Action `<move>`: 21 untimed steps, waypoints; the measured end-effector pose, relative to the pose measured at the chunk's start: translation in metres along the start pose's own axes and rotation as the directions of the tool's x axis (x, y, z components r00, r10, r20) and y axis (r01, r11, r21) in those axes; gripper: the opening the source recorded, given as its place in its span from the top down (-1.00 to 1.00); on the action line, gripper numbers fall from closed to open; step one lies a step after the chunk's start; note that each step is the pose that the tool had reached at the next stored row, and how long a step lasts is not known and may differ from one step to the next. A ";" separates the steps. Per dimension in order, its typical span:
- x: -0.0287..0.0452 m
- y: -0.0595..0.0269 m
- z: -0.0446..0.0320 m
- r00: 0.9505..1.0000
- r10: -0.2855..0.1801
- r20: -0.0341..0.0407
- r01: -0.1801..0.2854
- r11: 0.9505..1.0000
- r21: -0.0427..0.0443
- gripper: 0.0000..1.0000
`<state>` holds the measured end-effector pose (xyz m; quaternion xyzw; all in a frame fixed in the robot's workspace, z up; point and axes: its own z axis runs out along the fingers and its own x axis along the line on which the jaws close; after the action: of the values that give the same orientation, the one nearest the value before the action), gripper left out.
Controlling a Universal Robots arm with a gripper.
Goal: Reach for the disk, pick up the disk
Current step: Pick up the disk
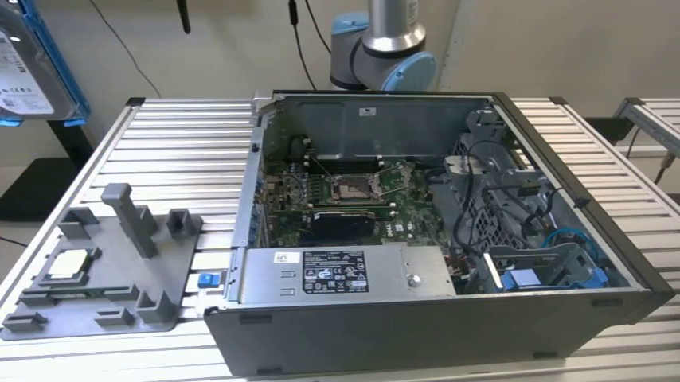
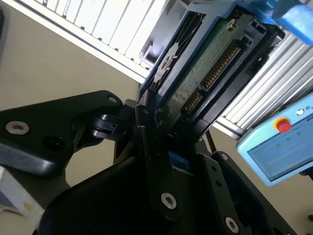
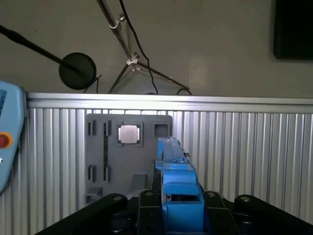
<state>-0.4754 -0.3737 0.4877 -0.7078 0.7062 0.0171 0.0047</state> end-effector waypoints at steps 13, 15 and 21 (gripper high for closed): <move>-0.0005 0.0004 -0.0179 1.000 0.000 0.000 0.000 1.000 0.000 1.00; -0.0005 0.0004 -0.0179 1.000 0.000 0.000 0.000 1.000 0.000 1.00; -0.0004 -0.0014 -0.0179 1.000 0.000 0.001 0.000 1.000 0.000 1.00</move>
<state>-0.4736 -0.3738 0.5056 -0.7079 0.7061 0.0173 0.0051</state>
